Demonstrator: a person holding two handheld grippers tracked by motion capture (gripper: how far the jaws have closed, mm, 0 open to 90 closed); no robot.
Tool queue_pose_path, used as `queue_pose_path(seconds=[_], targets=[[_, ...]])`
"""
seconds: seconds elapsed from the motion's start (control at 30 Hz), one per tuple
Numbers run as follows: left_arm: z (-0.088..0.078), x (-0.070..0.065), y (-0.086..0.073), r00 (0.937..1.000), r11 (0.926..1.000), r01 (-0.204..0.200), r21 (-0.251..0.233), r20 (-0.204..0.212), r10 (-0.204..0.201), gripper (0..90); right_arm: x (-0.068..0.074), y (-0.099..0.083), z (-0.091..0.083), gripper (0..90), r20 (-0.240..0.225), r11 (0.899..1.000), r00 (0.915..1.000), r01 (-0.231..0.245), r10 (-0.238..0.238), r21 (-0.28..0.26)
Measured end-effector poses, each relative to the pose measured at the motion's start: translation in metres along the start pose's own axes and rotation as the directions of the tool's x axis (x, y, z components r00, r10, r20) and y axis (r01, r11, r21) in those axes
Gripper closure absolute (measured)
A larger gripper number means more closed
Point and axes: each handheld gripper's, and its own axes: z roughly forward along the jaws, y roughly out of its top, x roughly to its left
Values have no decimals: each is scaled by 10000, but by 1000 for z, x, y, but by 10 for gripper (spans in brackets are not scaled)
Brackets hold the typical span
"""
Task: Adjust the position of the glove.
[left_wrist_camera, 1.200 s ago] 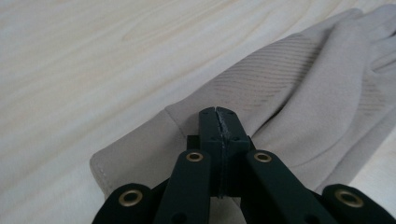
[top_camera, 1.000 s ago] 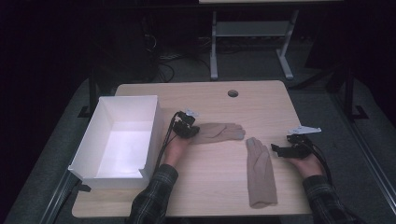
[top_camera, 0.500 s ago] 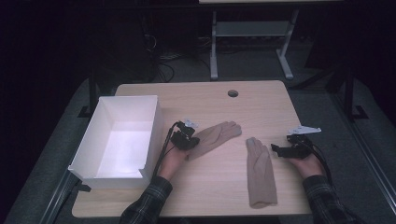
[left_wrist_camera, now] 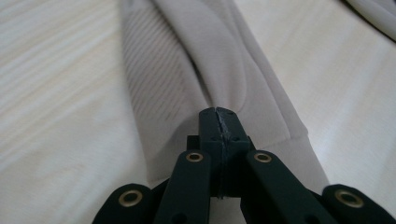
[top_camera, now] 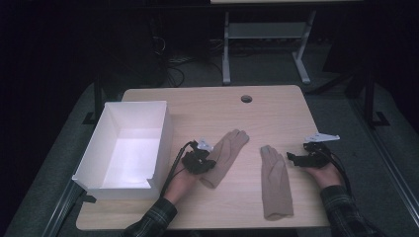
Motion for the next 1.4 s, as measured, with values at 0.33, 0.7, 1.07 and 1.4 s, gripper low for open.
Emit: queue_pose_path(seconds=[0.33, 0.7, 1.07, 1.4], targets=[[-14, -30, -21, 9954, 9992, -402, 21, 873, 399, 895, 0, 0, 0, 178, -27, 10000, 10000, 41, -41, -8], [-23, -31, -11, 9936, 9968, -522, -609, 974, 580, 894, 0, 0, 0, 177, -28, 10000, 10000, 12, -12, -14], [-11, 3, 10, 9998, 9961, -34, -887, -182, 18, 753, 0, 0, 0, 178, -29, 10000, 10000, 15, -15, -17], [2, 15, 6, 9983, 9975, 262, -660, -503, -296, 583, 1, 0, 0, 178, -44, 10000, 10000, 40, -40, -32]])
